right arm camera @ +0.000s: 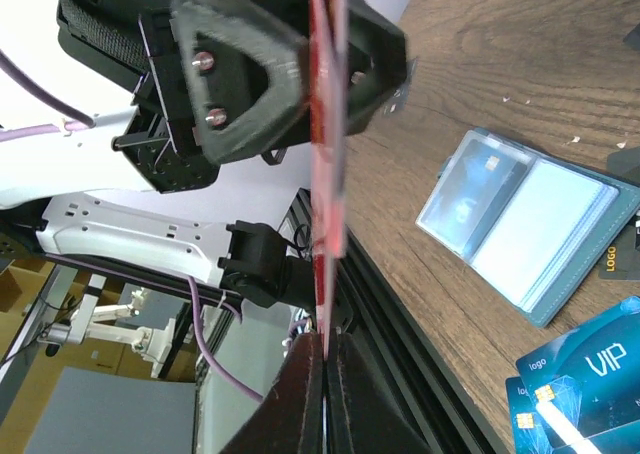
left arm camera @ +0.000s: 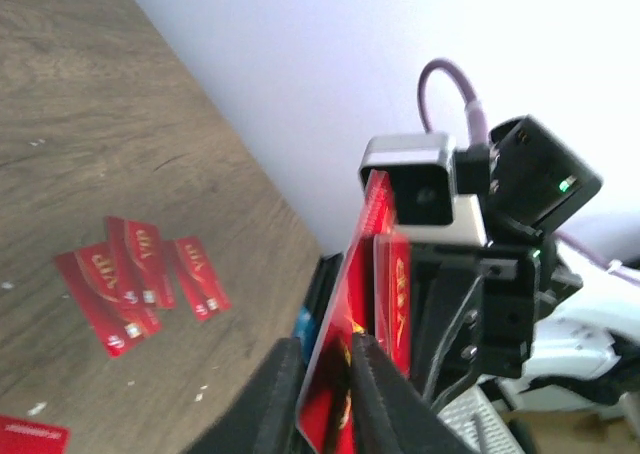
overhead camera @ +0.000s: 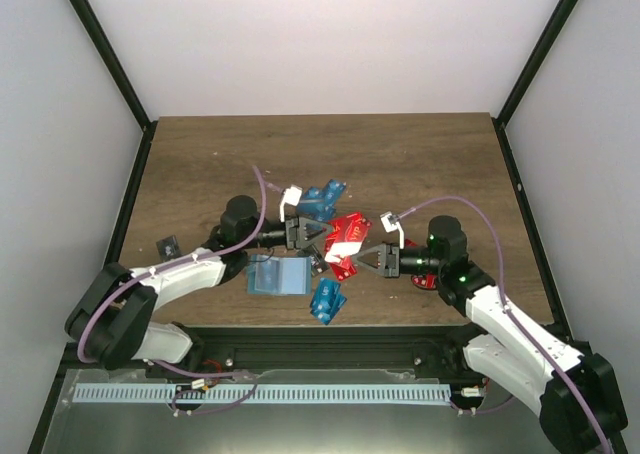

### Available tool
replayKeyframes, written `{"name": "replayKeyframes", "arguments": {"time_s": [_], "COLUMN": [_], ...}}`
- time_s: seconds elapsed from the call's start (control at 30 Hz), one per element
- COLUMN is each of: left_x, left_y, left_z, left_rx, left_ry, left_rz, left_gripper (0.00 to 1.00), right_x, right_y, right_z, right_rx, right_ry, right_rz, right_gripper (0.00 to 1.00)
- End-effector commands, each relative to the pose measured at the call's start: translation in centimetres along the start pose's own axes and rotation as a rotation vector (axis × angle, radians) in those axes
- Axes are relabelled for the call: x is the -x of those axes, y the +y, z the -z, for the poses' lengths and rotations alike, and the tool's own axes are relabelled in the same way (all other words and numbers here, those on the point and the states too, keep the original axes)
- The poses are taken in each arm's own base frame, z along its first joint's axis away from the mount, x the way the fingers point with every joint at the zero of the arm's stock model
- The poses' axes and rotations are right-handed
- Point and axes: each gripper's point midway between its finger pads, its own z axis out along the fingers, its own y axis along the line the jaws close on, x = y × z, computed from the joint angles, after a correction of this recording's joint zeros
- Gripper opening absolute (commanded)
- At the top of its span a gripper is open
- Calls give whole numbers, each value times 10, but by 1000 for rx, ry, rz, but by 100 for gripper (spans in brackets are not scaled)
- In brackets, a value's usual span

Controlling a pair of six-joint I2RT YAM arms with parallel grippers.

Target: Put the credit cards into the card holder

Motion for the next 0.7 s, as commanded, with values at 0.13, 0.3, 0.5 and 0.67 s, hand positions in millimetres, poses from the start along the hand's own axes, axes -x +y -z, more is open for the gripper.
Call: {"name": "replayKeyframes", "arguments": {"time_s": [0.13,0.3,0.5,0.67], "left_x": [17,35,53,51], "left_y": [2,15,44,41], "left_z": [-2,9,35,50], "left_rx": [47,188,465,517], "left_ry": [-44,-130,-229,-241], "left_rz": [-49,-74,-87,-92], "left_gripper": [4,4,4,4], "right_x": [8,-2,-10,-12], "right_y": [-3,-34,-93,-131], "right_z": [-1,-3,2,8], "right_rx": [-16,-96,-309,-496], "right_ry": [-9,-1,-28,-22], "right_rz": [22,-56,-210,-299], "right_gripper": [1,1,1,41]}}
